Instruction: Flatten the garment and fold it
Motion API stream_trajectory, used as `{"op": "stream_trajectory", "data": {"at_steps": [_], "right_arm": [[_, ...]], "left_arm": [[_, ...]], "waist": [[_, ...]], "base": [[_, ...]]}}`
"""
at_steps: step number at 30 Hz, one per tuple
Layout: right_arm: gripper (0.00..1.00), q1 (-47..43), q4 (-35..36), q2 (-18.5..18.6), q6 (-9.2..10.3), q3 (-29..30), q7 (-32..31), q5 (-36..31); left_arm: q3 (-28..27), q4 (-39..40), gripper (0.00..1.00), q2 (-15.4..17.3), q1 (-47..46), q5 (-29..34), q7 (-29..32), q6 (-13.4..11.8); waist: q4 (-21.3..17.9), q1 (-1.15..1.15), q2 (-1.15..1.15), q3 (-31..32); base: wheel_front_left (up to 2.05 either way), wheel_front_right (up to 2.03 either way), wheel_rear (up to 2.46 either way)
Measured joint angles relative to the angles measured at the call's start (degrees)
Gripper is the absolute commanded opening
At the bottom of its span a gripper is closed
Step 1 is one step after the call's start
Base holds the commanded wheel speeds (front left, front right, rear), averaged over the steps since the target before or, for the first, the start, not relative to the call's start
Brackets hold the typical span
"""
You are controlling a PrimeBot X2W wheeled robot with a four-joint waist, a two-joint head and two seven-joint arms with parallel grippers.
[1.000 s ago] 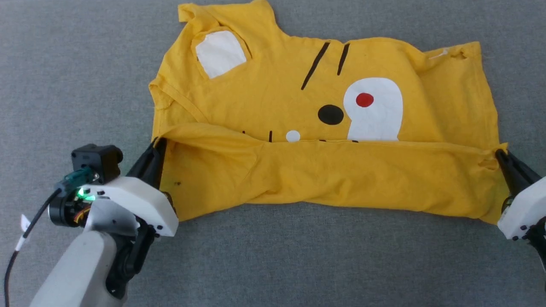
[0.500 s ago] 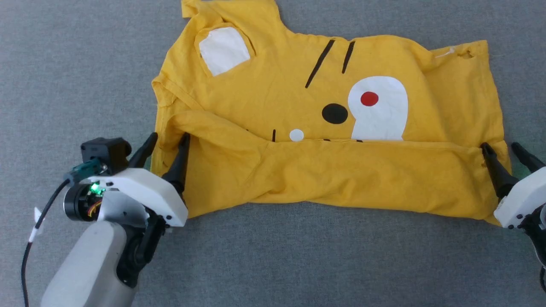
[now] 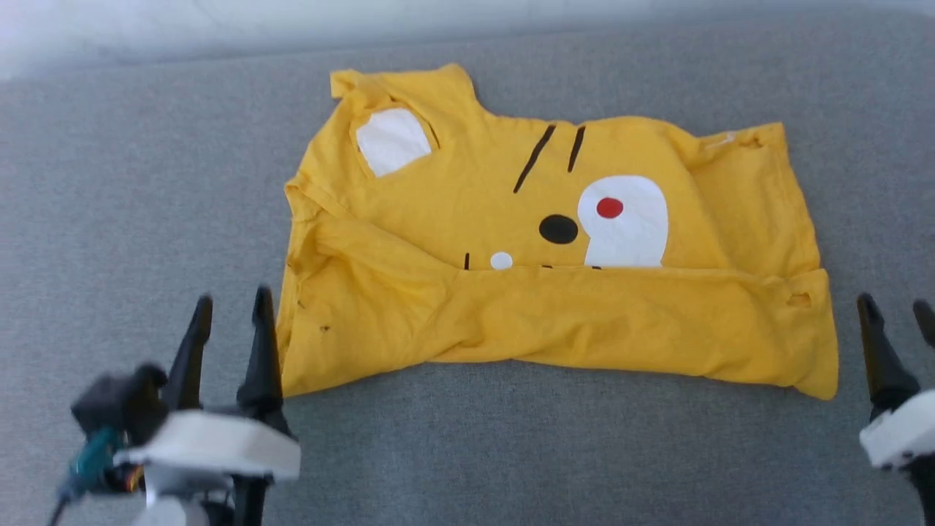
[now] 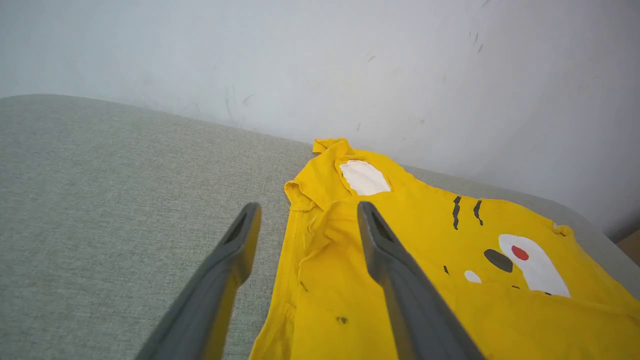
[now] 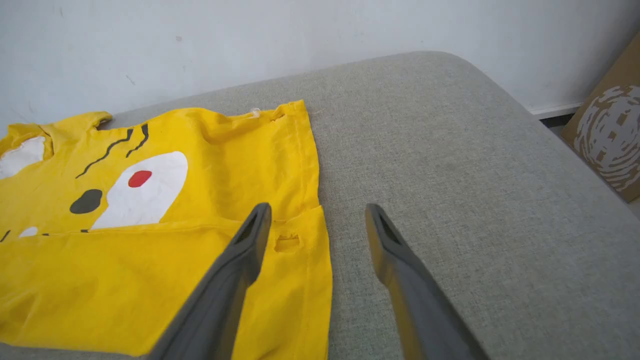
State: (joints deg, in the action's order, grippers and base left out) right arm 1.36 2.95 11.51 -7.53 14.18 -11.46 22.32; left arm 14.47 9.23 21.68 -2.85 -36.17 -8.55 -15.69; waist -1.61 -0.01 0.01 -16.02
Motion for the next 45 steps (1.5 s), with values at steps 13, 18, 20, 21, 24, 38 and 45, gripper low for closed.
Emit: {"op": "stream_trajectory", "data": {"at_steps": [13, 18, 20, 21, 24, 38, 45], "right_arm": [[1.00, -10.10, 5.57, -8.12, 0.00, 2.41, 3.00, -5.08], [1.00, -10.11, 6.19, -8.25, 0.00, 2.36, 2.88, -6.28], [1.00, -10.12, 6.32, -8.28, 0.00, 2.31, 2.61, -6.67], [1.00, -10.12, 6.33, -8.29, 0.00, 2.21, 2.52, -6.68], [1.00, -10.12, 6.46, -8.35, 0.00, 1.78, 2.38, -6.66], [1.00, -9.96, 5.12, -8.42, -0.01, 0.29, 1.92, -6.55], [1.00, -9.70, 4.98, -8.11, 0.00, -0.08, 1.40, -6.55]], "left_arm": [[-0.12, -1.55, 1.00, -4.13, 12.15, 2.43, -5.15, -3.61], [1.81, -2.32, 1.00, -1.78, 9.84, 4.11, -0.49, -3.53], [3.18, -2.92, 1.00, -0.33, 7.15, 4.74, 3.38, -3.12], [3.76, -3.22, 1.00, 0.26, 5.83, 4.87, 5.41, -2.91], [5.57, -4.45, 1.00, 1.48, 1.93, 4.94, 11.57, -2.08], [8.84, -10.48, 1.00, 2.34, -3.78, 2.32, 26.39, -1.42], [8.79, -13.19, 1.00, 1.83, -6.14, 0.46, 29.04, -1.51]], "waist": [[1.13, 0.00, 0.00, 6.61], [1.78, 0.00, 0.00, 7.76], [2.14, 0.01, 0.00, 7.87], [2.27, 0.01, 0.00, 7.83], [2.41, 0.01, 0.00, 7.26], [1.66, 0.02, 0.00, 3.32], [1.77, 0.01, 0.00, 1.98]], "base": [[0.00, 0.00, 0.00], [0.00, 0.00, 0.00], [0.00, 0.00, 0.00], [0.00, 0.00, 0.00], [0.00, 0.00, 0.00], [0.00, 0.00, 0.00], [0.00, 0.00, 0.00]]}}
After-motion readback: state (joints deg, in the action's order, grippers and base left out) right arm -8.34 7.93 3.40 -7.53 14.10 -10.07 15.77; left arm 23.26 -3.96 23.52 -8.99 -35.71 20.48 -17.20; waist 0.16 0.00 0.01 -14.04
